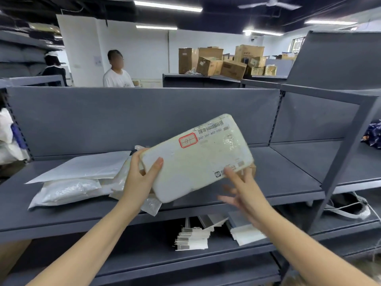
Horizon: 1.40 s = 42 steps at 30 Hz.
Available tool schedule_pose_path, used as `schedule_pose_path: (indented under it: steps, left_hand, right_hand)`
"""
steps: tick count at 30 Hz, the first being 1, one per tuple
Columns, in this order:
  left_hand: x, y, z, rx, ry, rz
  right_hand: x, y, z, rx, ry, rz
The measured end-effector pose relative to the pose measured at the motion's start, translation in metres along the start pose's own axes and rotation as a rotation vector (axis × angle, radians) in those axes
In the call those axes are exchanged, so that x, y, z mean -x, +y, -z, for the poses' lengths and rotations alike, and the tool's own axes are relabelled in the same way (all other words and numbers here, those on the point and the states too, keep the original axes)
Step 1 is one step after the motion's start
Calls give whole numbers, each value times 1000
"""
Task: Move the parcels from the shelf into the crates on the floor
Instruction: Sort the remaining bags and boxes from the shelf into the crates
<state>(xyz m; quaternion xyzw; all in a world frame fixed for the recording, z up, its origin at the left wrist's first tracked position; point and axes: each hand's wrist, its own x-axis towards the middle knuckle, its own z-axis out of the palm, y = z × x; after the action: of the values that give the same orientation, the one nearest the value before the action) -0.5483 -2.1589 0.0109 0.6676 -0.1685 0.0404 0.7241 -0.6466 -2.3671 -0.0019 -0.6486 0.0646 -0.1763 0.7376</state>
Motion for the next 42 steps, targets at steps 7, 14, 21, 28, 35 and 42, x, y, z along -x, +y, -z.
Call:
schedule_pose_path:
  steps: [7,14,21,28,35,42]
  left_hand:
    - [19,-4,-22,-185,-112,-103]
    - [18,19,-32,-406,-275,-149]
    - [45,17,-54,-425,-365,-208]
    - [97,-26,-96,-424,-514,-26]
    - [160,-114,-129,-525,-641,258]
    - [186,-177,-144,-582,-639,517]
  right_hand:
    - [5,4,-21,-272,85,166]
    - [20,15,-6,-43,60,207]
    - [53,16,33,131,31,282]
    - [93,48,104,175,56,98]
    - [130,119,157,174,-9,-202]
    - [133,176,188,149,-125,-373]
